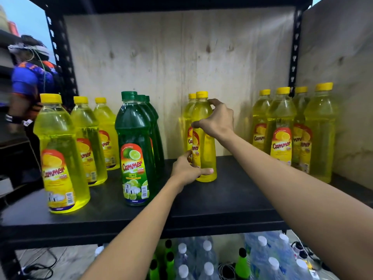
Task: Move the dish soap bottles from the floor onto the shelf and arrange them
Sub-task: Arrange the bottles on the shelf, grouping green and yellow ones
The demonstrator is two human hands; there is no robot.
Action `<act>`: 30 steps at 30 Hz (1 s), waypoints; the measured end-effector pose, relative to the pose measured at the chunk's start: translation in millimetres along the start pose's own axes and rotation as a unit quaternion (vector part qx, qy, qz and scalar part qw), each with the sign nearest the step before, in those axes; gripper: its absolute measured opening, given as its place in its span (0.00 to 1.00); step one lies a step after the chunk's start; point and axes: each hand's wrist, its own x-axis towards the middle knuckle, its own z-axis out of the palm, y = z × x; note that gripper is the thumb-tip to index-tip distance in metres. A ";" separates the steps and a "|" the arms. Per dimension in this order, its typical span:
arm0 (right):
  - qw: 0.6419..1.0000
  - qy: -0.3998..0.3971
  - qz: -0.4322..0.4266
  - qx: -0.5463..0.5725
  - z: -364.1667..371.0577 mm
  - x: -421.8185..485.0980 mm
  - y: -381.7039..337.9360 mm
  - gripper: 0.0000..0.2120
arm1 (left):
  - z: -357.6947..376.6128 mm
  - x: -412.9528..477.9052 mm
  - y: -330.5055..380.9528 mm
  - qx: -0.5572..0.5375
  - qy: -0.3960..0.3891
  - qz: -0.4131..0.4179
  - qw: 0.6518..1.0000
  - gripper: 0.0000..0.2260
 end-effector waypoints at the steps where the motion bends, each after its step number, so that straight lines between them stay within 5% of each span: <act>1: 1.000 0.003 -0.005 -0.006 1.7 -0.3 0.2 0.43 | -0.6 -0.5 -1.8 -0.008 -0.007 0.000 1.000 0.46; 7: 0.999 -0.027 0.001 -0.032 -7.9 14.1 -8.0 0.51 | -1.0 5.5 -11.5 -0.022 -0.026 -0.002 0.999 0.53; 12: 0.997 -0.065 0.007 -0.048 -20.3 30.3 -27.1 0.38 | -2.3 7.3 -11.5 0.010 -0.001 0.001 1.000 0.51; 19: 0.988 -0.137 0.062 0.046 -27.0 42.0 -14.1 0.35 | -1.1 6.1 -16.9 0.070 -0.008 0.023 0.997 0.45; 23: 0.960 -0.223 0.081 0.148 -40.4 46.2 0.7 0.24 | -2.5 8.6 -17.7 0.051 -0.011 0.005 0.999 0.44; 30: 0.900 -0.319 0.095 0.280 -35.0 55.1 21.4 0.22 | 1.6 8.2 -19.0 0.076 0.034 0.006 0.996 0.44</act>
